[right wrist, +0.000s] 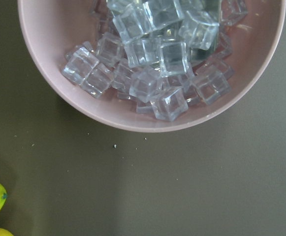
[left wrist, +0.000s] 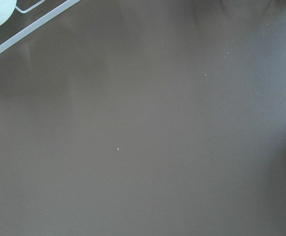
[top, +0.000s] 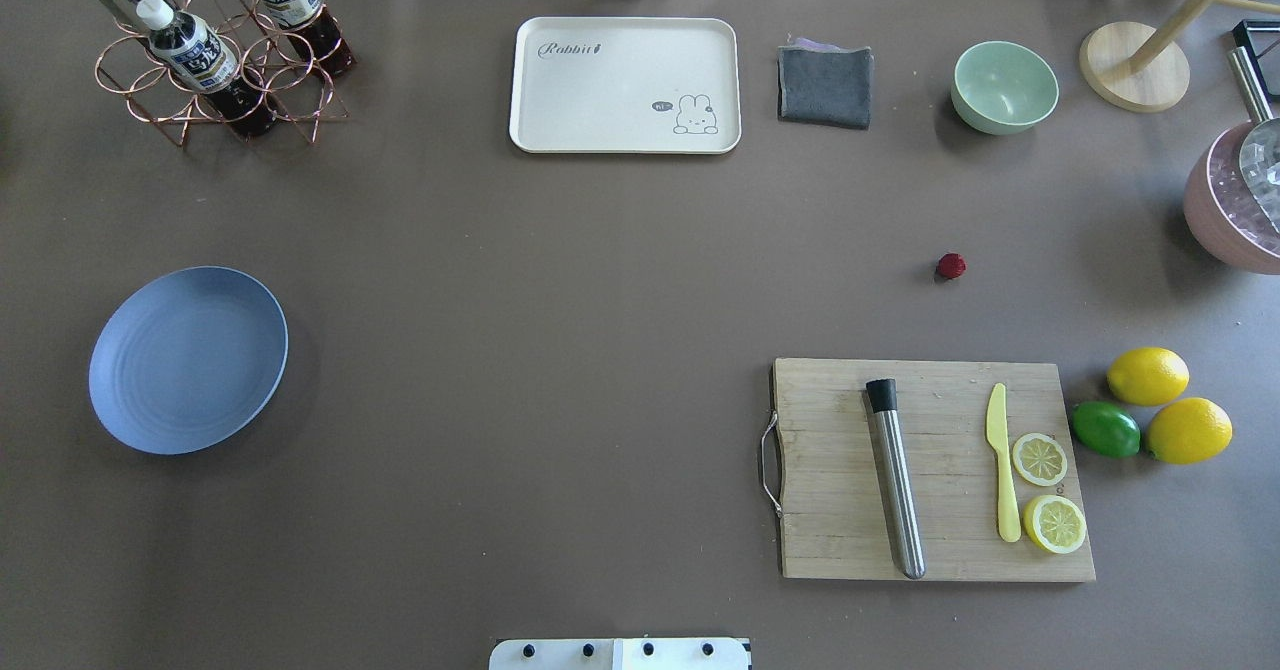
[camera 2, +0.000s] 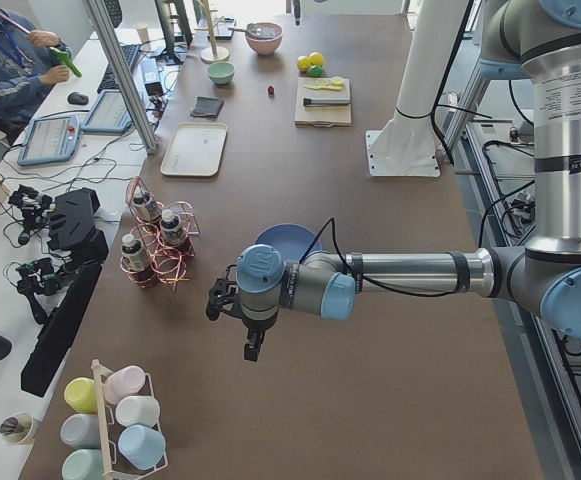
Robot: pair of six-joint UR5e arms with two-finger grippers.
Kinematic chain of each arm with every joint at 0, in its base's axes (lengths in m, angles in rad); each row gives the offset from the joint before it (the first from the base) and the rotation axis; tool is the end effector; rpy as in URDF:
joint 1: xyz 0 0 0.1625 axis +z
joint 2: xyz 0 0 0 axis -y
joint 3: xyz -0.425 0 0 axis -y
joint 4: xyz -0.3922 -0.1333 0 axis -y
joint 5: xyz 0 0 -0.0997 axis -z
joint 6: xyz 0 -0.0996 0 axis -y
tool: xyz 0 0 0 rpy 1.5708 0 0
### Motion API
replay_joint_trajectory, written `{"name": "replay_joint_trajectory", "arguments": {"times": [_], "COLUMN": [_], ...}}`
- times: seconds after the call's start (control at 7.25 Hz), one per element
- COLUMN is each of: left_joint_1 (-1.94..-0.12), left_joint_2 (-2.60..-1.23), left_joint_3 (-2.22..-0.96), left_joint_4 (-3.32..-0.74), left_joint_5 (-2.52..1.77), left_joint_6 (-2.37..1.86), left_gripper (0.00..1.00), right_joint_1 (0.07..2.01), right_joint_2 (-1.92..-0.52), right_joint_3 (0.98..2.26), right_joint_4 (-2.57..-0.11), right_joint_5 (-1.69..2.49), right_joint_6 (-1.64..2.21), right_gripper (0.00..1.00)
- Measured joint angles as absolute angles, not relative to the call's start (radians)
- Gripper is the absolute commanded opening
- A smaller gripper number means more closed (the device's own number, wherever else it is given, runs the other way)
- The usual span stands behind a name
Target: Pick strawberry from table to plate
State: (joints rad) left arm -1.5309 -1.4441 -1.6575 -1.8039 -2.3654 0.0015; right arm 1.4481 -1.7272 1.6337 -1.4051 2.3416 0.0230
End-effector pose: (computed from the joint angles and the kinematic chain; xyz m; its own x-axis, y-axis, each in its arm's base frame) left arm -0.0443 -0.4515 0.6491 0.6945 0.1663 -0.7000 -0.0402 0.9804 0.1930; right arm 0.0109 -0.4335 0.6830 0.7084 -0.1149 0.6964 0.1058 0.9928 0.0561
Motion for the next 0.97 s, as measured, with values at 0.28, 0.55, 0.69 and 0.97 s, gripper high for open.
{"name": "replay_joint_trajectory", "arguments": {"times": [0.28, 0.55, 0.69, 0.97], "left_joint_1": [-1.531, -1.531, -1.531, -1.531], "left_joint_2": [-1.444, -1.444, -1.444, -1.444], "left_joint_3": [-1.665, -1.669, -1.67, -1.67], "left_joint_4": [-1.803, -1.802, -1.802, -1.802], "left_joint_5": [-2.364, -2.363, -2.363, -2.362], "left_joint_6": [0.002, 0.002, 0.002, 0.002], "left_gripper": [0.98, 0.98, 0.98, 0.98], "right_joint_1": [1.448, 1.448, 1.448, 1.448], "right_joint_2": [-1.727, -1.727, -1.727, -1.727], "right_joint_3": [1.634, 1.634, 1.634, 1.634], "right_joint_4": [-1.404, -1.404, -1.404, -1.404], "right_joint_5": [2.342, 2.342, 2.342, 2.341], "right_joint_6": [0.023, 0.023, 0.023, 0.023], "right_gripper": [1.0, 1.0, 1.0, 1.0]}}
